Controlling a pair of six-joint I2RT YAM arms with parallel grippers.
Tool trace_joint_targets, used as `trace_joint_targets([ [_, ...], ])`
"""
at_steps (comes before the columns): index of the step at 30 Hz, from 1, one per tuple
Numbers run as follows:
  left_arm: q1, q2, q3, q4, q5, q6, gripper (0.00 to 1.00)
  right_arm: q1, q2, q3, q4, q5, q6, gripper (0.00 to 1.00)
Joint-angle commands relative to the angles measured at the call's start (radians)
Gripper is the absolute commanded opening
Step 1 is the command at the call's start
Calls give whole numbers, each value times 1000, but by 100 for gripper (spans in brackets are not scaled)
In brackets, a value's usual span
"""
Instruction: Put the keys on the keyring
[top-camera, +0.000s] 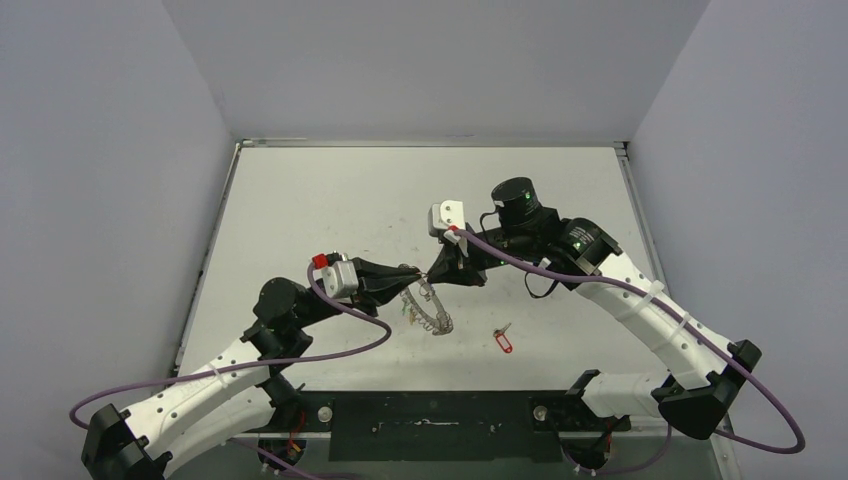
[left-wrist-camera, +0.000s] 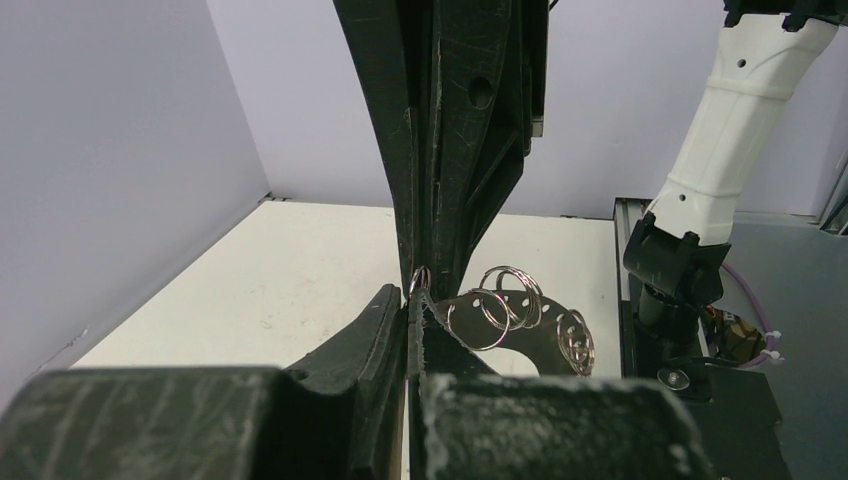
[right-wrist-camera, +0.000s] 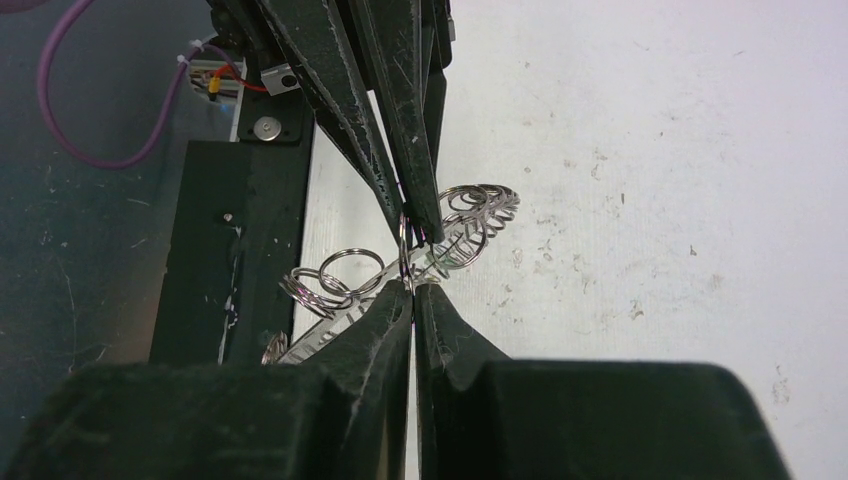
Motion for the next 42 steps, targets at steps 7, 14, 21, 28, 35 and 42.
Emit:
trace_joint_targets([
  [7, -1, -15, 22, 143, -28, -16, 0, -7, -16, -49, 88, -14, 33, 19],
  [14, -1, -21, 16, 133, -31, -17, 0, -7, -50, -58, 135, 36, 52, 31],
  [21, -1, -24, 14, 129, -33, -17, 0, -8, -83, -44, 171, 38, 55, 33],
  [28, -1, -23, 15, 128, -34, -17, 0, -8, -74, -48, 239, -3, 101, 33],
  [35, -1, -23, 18, 130, -36, -17, 0, -8, -60, -54, 253, -43, 114, 22],
  [42, -1, -36, 10, 82, -58, -13, 0, -8, -71, -66, 241, 28, 124, 33],
])
